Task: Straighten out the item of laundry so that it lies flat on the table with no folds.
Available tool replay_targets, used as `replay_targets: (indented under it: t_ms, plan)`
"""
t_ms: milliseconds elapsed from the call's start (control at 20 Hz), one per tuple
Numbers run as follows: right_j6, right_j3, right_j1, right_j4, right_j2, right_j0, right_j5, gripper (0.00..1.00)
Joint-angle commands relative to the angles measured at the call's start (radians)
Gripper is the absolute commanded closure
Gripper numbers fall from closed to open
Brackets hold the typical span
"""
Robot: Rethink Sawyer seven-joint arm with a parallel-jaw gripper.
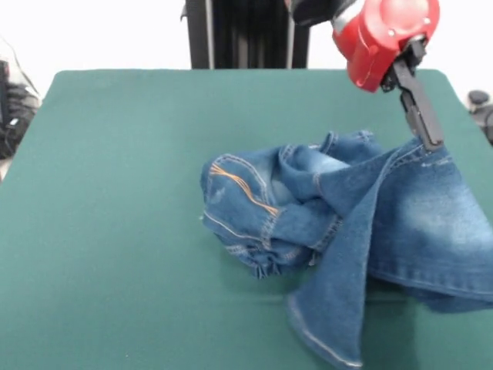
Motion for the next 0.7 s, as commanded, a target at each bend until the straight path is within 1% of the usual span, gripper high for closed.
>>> replay_targets:
  t_ms: [50,100,250,300,350,500,600,700]
  plan:
    - [-0.572,-0.021,0.313,0.205,0.393,-0.22,0.257,1.0]
    - [-0.684,-0.059,0.385,0.232,0.402,-0.255,0.301,1.0]
    - [-1.018,-0.175,0.546,0.301,0.45,-0.298,0.402,1.0]
    - [-1.114,-0.202,0.595,0.311,0.471,-0.31,0.412,1.0]
    - [-1.204,-0.237,0.633,0.321,0.483,-0.319,0.424,1.0]
    - [-1.383,-0.322,0.715,0.335,0.478,-0.33,0.453,1.0]
    - [-1.544,-0.379,0.773,0.365,0.487,-0.338,0.496,1.0]
    - [-1.688,-0.427,0.805,0.375,0.477,-0.341,0.533,1.0]
